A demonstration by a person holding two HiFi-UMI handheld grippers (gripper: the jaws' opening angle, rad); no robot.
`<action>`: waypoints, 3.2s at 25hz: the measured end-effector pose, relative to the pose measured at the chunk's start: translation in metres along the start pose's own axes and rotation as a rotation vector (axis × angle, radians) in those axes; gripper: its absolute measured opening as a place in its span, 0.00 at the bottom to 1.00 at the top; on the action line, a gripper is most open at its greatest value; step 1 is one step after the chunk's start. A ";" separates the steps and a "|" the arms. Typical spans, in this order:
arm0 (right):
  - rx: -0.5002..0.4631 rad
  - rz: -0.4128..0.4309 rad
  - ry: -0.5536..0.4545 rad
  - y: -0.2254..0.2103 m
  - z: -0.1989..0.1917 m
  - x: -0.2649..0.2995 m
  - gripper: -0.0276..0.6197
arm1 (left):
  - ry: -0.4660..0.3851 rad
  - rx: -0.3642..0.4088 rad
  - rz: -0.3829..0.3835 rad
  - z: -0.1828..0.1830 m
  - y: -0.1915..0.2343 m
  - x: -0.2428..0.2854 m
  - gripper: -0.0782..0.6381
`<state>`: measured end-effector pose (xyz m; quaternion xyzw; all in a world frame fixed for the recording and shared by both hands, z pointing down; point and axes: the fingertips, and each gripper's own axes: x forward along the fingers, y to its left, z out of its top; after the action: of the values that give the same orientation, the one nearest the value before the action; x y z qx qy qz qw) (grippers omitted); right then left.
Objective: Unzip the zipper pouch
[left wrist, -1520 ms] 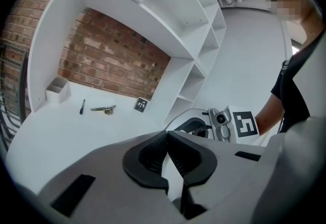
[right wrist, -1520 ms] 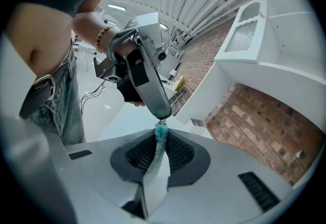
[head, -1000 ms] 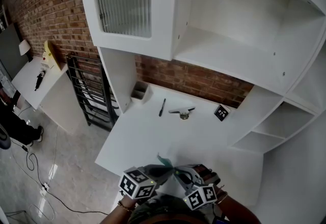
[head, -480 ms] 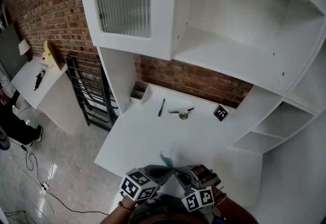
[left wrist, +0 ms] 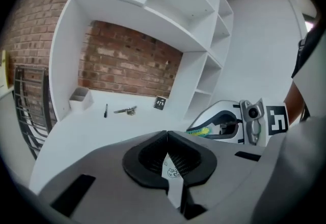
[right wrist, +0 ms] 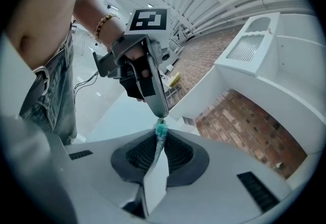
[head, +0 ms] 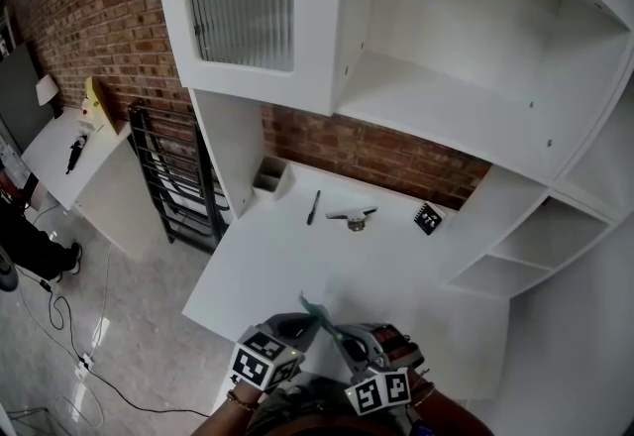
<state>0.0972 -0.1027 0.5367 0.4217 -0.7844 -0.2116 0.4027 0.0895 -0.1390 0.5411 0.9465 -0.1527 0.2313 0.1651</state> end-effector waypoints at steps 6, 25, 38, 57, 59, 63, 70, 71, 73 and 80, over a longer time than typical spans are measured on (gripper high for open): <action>0.008 -0.002 -0.005 0.000 0.002 0.001 0.09 | 0.001 0.008 0.000 0.002 -0.001 -0.001 0.11; 0.031 -0.010 -0.025 -0.005 0.009 -0.013 0.09 | -0.003 0.033 0.029 0.000 0.009 -0.004 0.11; 0.258 0.030 -0.087 -0.023 -0.003 -0.026 0.09 | -0.004 0.082 0.050 0.004 0.013 -0.002 0.11; 0.347 0.002 -0.090 -0.052 -0.010 -0.025 0.09 | -0.059 0.116 0.093 0.030 0.029 -0.012 0.12; 0.347 0.006 -0.086 -0.051 -0.009 -0.025 0.09 | -0.062 0.111 0.094 0.031 0.031 -0.011 0.11; 0.341 0.008 -0.101 -0.049 -0.008 -0.023 0.09 | -0.068 0.089 0.096 0.031 0.034 -0.011 0.12; 0.350 0.016 -0.099 -0.046 -0.004 -0.026 0.09 | -0.085 0.052 0.111 0.030 0.041 -0.016 0.11; 0.352 0.016 -0.102 -0.045 -0.003 -0.026 0.09 | -0.089 0.044 0.111 0.030 0.042 -0.017 0.12; 0.355 0.017 -0.103 -0.044 -0.003 -0.026 0.09 | -0.094 0.042 0.120 0.030 0.044 -0.019 0.11; 0.353 0.015 -0.101 -0.045 -0.005 -0.029 0.09 | -0.073 0.048 0.153 0.021 0.052 -0.028 0.12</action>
<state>0.1329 -0.1037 0.4959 0.4689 -0.8316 -0.0885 0.2842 0.0547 -0.1877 0.5226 0.9436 -0.2248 0.2121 0.1187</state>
